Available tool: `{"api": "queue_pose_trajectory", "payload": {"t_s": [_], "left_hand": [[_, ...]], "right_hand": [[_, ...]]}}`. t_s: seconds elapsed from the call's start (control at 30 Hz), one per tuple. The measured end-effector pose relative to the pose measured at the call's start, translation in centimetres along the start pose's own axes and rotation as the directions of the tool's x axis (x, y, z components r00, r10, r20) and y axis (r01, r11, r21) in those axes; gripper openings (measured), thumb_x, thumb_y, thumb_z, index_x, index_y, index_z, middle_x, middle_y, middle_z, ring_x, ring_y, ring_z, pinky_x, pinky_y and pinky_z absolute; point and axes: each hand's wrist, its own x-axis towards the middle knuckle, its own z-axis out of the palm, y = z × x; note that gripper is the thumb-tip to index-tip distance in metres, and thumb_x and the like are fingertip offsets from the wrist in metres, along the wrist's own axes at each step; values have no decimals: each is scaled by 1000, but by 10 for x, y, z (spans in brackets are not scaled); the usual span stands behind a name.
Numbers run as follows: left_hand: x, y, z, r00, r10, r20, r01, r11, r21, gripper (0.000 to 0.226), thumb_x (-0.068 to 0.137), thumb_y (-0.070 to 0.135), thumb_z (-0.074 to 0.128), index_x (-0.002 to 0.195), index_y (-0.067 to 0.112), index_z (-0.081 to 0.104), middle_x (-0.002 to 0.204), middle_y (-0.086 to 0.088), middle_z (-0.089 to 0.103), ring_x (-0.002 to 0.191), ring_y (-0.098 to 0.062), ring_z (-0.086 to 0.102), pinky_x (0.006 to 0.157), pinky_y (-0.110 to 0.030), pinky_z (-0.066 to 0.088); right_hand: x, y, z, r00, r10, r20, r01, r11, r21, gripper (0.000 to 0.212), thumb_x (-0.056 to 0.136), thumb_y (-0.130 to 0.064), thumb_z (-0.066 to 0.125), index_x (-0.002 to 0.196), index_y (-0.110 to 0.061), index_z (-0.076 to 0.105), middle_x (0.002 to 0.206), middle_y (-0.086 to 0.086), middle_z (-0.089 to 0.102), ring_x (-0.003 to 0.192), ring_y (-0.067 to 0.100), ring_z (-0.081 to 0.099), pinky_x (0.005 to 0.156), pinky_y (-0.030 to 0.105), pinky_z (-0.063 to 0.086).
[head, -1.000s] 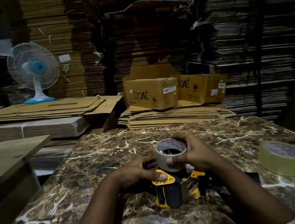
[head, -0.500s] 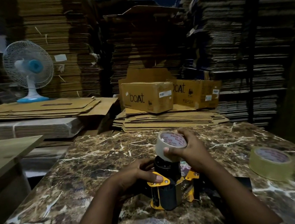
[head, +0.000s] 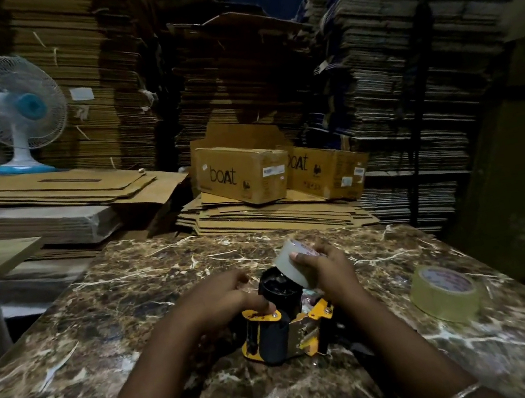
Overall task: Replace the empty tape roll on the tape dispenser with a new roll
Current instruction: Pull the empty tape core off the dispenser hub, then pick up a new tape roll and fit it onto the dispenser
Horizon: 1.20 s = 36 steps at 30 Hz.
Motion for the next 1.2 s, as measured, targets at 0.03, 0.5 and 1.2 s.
{"api": "queue_pose_trajectory", "payload": {"t_s": [0.03, 0.5, 1.2], "left_hand": [[0, -2, 0, 1000, -8, -26, 8, 1000, 12, 103, 37, 75, 66, 128, 27, 57, 122, -2, 63, 107, -22, 61, 96, -47, 51], [-1, 26, 48, 956, -138, -257, 179, 973, 144, 55, 73, 69, 48, 99, 24, 65, 107, 0, 60, 96, -24, 61, 92, -43, 48], [8, 2, 35, 951, -83, -297, -78, 867, -492, 27, 60, 7, 70, 84, 20, 70, 84, -7, 71, 55, -18, 60, 53, -27, 46]], "right_hand": [[0, 0, 1, 1000, 23, -6, -23, 1000, 12, 77, 73, -29, 86, 138, -4, 52, 127, 17, 62, 107, 34, 65, 93, 53, 57], [14, 15, -2, 960, 199, -199, -201, 979, 9, 66, 71, -43, 79, 116, 2, 64, 98, 14, 68, 81, 30, 67, 61, 33, 48], [40, 45, -46, 994, -84, -66, 53, 926, -374, 72, 65, -30, 90, 122, -21, 47, 119, 11, 62, 95, 30, 68, 74, 52, 63]]}}
